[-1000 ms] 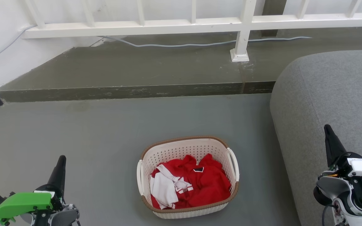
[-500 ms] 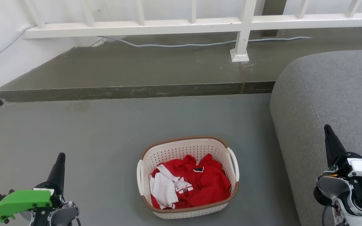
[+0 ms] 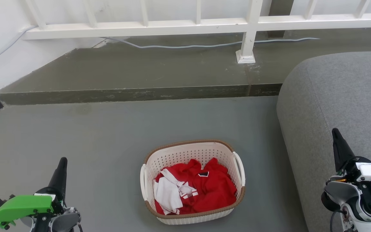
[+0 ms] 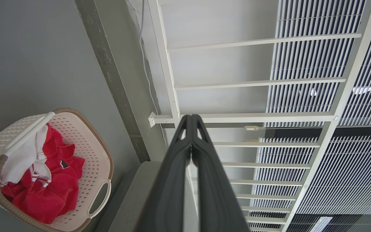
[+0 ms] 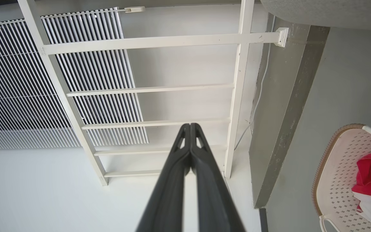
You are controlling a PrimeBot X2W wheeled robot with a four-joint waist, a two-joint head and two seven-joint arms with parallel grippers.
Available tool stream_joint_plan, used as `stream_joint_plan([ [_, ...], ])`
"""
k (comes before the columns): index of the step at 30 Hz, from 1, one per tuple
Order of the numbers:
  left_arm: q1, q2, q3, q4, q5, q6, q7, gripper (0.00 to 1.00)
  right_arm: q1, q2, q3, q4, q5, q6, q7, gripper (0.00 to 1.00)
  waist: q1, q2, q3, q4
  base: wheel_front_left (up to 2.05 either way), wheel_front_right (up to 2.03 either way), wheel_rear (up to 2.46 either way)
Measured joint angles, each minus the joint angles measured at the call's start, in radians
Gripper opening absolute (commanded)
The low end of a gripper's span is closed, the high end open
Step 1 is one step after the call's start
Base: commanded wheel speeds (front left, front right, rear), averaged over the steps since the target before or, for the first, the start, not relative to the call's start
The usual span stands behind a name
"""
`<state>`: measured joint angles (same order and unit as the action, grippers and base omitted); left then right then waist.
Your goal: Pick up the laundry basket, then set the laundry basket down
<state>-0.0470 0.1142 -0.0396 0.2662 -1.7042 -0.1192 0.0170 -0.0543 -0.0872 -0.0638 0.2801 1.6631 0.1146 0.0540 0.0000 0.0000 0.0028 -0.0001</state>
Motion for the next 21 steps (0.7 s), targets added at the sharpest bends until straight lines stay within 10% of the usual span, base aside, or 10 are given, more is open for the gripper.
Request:
stream_joint_plan([
  [21, 0.000, -0.001, 0.002, 0.005, 0.000, -0.001, 0.000, 0.00, 0.000, 0.001, -0.002, 0.001, 0.000, 0.000, 0.001, 0.00, 0.0000, 0.0000, 0.000, 0.000, 0.00, 0.00, 0.00],
])
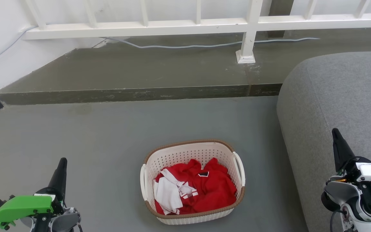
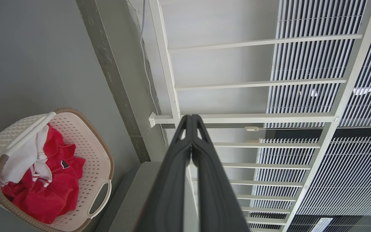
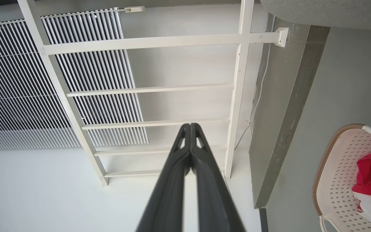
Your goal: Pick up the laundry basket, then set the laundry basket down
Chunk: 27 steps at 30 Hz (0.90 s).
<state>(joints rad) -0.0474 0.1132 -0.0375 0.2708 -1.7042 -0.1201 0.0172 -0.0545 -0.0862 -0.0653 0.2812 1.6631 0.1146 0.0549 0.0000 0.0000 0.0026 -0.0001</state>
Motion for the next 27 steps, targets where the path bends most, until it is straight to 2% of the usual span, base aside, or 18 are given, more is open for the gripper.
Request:
stream_joint_plan([
  [27, 0.000, -0.002, 0.003, 0.002, 0.000, 0.000, 0.001, 0.00, 0.000, 0.002, -0.003, 0.000, 0.000, 0.003, 0.000, 0.00, 0.0000, 0.0000, 0.000, 0.000, 0.00, 0.00, 0.00],
])
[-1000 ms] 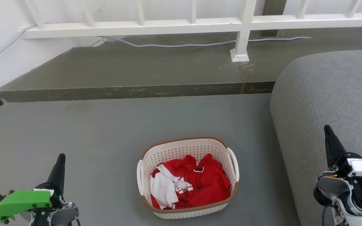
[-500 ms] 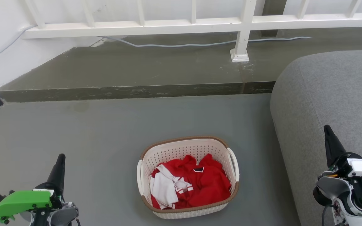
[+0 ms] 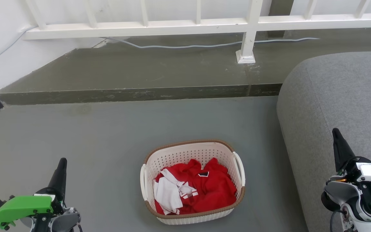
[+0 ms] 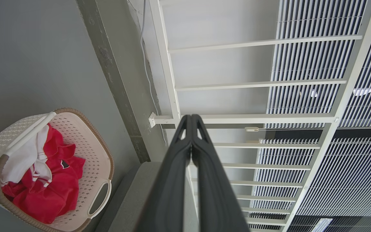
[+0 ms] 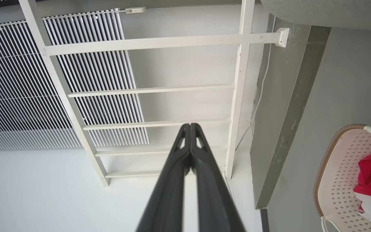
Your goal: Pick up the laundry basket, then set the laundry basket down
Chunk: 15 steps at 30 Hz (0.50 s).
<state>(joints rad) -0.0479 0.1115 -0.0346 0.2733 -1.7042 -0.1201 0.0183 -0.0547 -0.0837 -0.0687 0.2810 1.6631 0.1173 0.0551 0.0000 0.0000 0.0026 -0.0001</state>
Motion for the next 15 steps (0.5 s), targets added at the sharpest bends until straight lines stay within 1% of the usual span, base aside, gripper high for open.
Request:
stream_joint_plan([
  [15, 0.000, -0.001, 0.001, 0.001, 0.000, 0.000, 0.000, 0.00, 0.000, 0.002, -0.002, 0.000, 0.000, 0.000, 0.000, 0.00, 0.0000, 0.0000, 0.000, 0.000, 0.00, 0.00, 0.00],
])
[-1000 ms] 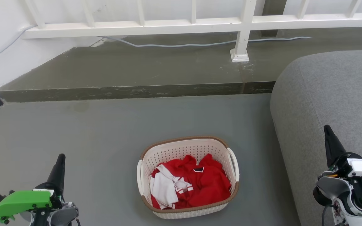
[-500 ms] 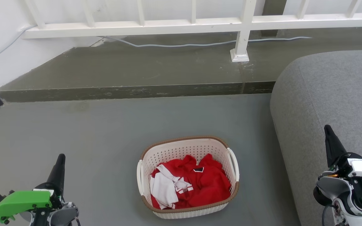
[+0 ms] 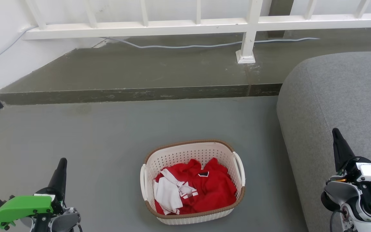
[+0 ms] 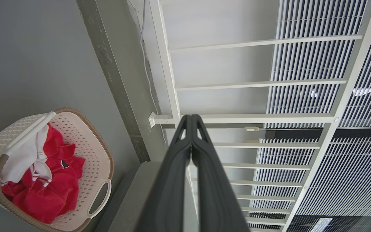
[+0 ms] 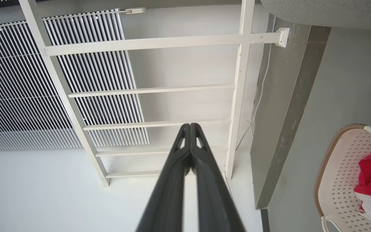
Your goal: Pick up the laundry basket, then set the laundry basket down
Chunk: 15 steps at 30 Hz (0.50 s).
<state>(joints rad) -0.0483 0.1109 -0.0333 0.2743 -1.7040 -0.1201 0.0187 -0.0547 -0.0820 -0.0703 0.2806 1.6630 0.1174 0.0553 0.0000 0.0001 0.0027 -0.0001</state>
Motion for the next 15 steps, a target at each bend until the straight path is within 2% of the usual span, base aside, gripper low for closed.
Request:
stream_joint_plan([
  [15, -0.002, -0.001, 0.003, 0.000, 0.000, 0.000, 0.003, 0.00, 0.000, 0.001, -0.002, 0.000, 0.000, 0.000, 0.003, 0.00, 0.0000, 0.0000, 0.000, 0.000, 0.00, 0.00, 0.00],
])
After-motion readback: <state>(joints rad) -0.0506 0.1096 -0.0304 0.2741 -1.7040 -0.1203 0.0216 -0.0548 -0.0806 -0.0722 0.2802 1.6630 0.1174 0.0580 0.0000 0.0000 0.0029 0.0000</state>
